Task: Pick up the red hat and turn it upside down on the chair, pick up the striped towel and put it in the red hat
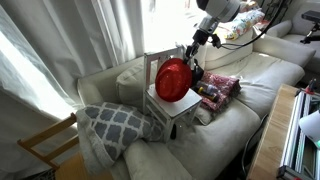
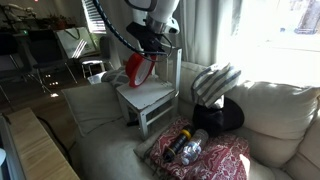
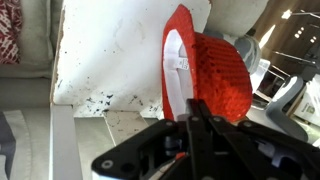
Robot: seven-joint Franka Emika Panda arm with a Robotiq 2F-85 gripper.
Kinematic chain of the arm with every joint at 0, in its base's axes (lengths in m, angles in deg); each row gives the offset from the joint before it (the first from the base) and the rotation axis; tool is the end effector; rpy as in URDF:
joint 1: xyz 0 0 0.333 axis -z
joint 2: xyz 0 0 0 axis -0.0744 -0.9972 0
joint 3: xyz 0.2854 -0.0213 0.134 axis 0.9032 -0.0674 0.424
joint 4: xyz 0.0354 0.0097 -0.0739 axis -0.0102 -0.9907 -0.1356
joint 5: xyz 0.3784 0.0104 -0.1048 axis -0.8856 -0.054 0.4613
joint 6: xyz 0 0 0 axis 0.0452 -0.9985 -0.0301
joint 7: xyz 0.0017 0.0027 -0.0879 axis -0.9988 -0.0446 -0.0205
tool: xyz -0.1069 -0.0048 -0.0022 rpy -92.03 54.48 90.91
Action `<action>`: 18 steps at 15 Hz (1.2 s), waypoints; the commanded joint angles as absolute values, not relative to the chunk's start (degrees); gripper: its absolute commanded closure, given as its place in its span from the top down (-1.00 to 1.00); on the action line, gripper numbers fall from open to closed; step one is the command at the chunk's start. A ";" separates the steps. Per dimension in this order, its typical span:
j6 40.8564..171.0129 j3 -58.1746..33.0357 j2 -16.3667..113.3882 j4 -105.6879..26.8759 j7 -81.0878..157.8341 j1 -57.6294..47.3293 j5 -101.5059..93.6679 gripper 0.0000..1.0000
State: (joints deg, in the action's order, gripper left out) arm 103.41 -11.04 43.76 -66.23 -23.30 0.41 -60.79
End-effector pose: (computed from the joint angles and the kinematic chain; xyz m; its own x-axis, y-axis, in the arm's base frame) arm 0.5745 -0.0548 0.2408 0.9631 0.0878 0.2544 0.2163 -0.8151 -0.5374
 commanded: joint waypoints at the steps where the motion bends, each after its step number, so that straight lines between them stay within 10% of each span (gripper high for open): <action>1: 110.12 -10.03 50.05 -70.03 -19.14 -3.30 -50.92 -0.99; 18: 125.49 -12.68 51.53 -81.01 21.35 -15.51 13.25 -0.99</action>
